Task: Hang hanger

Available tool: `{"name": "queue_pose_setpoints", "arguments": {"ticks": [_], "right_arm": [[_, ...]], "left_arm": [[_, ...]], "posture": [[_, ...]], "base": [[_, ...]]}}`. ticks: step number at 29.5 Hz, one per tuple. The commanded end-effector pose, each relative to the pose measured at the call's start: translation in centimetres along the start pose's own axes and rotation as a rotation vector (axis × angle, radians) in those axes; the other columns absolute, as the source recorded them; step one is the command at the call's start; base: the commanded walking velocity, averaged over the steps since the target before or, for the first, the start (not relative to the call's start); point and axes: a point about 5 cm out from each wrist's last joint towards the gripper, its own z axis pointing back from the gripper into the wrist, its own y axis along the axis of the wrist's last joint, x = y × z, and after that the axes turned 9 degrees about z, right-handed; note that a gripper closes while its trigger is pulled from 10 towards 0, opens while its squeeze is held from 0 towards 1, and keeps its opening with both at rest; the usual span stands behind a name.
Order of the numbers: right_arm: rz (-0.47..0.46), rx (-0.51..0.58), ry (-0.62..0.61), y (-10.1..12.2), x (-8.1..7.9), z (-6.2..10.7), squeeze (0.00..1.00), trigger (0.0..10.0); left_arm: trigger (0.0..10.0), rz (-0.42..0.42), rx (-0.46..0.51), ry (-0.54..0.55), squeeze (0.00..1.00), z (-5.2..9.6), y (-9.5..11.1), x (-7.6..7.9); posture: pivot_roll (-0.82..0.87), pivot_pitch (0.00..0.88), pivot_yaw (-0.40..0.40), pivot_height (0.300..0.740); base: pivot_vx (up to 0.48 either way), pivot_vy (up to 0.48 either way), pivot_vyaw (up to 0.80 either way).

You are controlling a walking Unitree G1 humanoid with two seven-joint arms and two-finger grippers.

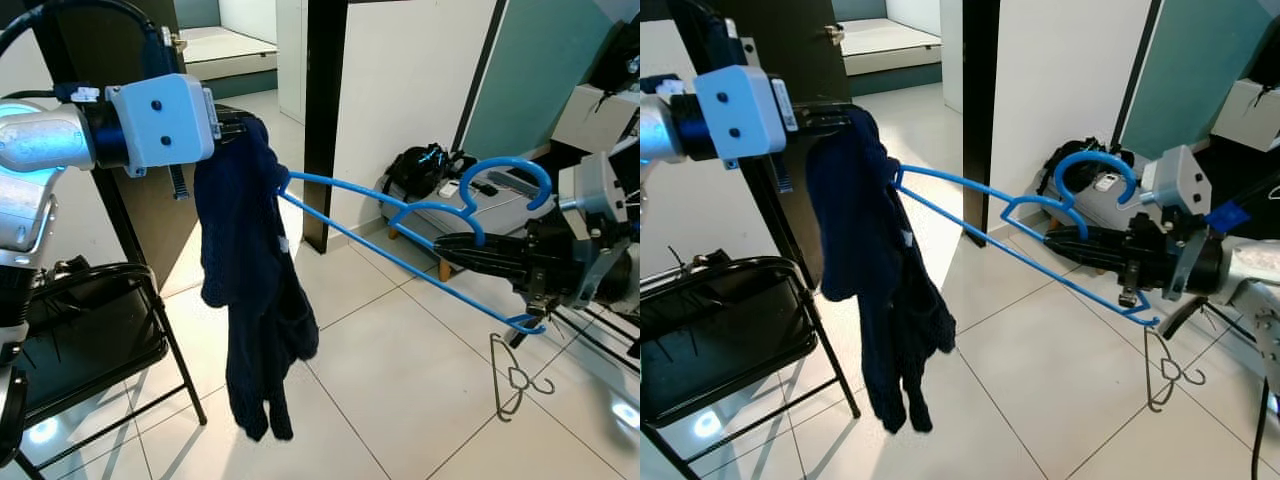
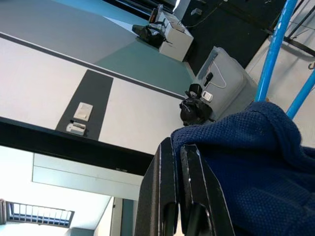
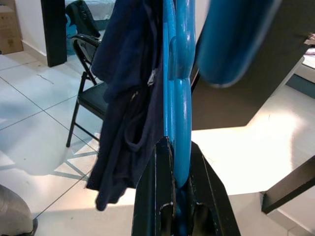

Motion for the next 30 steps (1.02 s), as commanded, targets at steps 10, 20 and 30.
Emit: {"name": "queue_pose_setpoints", "arguments": {"ticks": [10,20,30], "right_arm": [[0.006,-0.049,-0.013,-1.4,-0.3,-3.0,0.0,10.0],[0.007,-0.107,-0.086,-2.5,-0.1,-5.1,0.0,10.0],[-0.021,-0.18,-0.144,-3.9,-0.2,-6.9,0.0,10.0]], "left_arm": [[10.0,-0.007,0.072,0.005,0.0,-1.0,1.6,0.0],[10.0,0.002,0.092,0.005,0.0,-1.2,1.9,0.2],[10.0,0.021,0.107,0.015,0.0,-1.2,2.2,0.4]], "posture": [[0.02,0.0,0.003,0.74],[0.02,0.0,0.002,0.74],[0.02,0.0,-0.007,0.74]], "base": [[0.0,0.0,0.0],[0.0,0.0,0.0],[0.0,0.0,0.0]]}}
